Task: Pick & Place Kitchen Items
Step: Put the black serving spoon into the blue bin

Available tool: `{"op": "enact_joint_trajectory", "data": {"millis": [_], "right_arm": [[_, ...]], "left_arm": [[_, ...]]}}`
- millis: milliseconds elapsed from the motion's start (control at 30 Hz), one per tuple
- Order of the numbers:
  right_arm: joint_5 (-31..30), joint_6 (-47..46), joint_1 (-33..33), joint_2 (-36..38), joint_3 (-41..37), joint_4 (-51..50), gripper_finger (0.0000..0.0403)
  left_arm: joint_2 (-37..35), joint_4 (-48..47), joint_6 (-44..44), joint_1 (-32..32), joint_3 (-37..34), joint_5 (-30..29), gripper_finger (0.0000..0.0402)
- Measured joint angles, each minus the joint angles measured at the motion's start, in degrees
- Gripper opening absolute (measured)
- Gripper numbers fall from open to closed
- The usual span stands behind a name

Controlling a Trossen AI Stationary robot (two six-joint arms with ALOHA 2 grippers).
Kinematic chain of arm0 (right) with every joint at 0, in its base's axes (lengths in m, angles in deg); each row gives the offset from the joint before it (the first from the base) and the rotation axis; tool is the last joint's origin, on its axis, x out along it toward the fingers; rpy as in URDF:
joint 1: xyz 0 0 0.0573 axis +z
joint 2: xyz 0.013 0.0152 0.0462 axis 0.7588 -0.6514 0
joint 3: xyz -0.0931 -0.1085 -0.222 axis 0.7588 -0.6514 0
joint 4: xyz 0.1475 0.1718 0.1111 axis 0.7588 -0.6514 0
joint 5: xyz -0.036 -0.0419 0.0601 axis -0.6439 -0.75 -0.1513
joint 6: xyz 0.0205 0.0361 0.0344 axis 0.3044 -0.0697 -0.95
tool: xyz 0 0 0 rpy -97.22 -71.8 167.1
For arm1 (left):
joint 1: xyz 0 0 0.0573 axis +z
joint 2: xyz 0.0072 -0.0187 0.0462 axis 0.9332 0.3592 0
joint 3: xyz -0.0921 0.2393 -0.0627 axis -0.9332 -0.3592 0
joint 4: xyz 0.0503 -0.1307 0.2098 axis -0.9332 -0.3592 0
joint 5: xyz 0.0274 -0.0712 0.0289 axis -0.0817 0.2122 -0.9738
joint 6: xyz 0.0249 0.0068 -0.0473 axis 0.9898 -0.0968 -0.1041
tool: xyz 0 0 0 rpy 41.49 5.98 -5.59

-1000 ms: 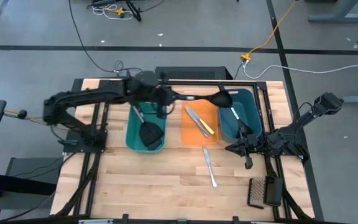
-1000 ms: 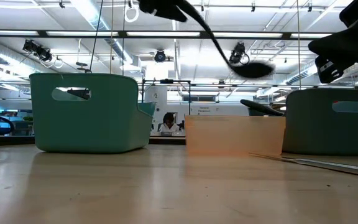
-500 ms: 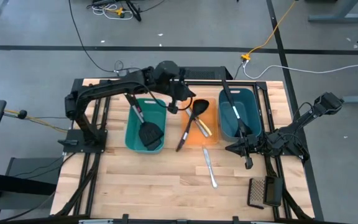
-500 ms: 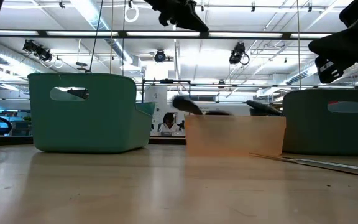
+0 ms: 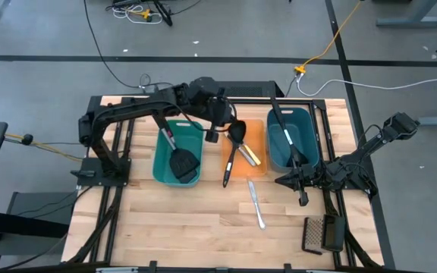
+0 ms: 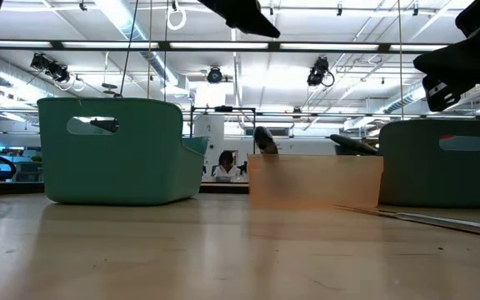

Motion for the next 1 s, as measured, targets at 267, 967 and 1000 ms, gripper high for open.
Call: {"op": "enact_joint_trajectory", "data": {"millis": [267, 967, 1000], "right_arm": [[-0.07, 0.02, 0.0, 0.0, 0.0, -0.11, 0.0009], [0.35, 0.44, -0.02, -0.05, -0.02, 0.02, 0.0009], [0.37, 0.44, 0.0, -0.05, -0.02, 0.11, 0.0009]], "left_arm": [[-0.36, -7.41, -26.36, -6.69, -0.02, -8.63, 0.0046], [11.99, -10.02, -57.03, -15.46, -0.09, -13.91, 0.0221], [12.71, -9.78, -57.18, -15.48, 0.0, -14.21, 0.0222]]}}
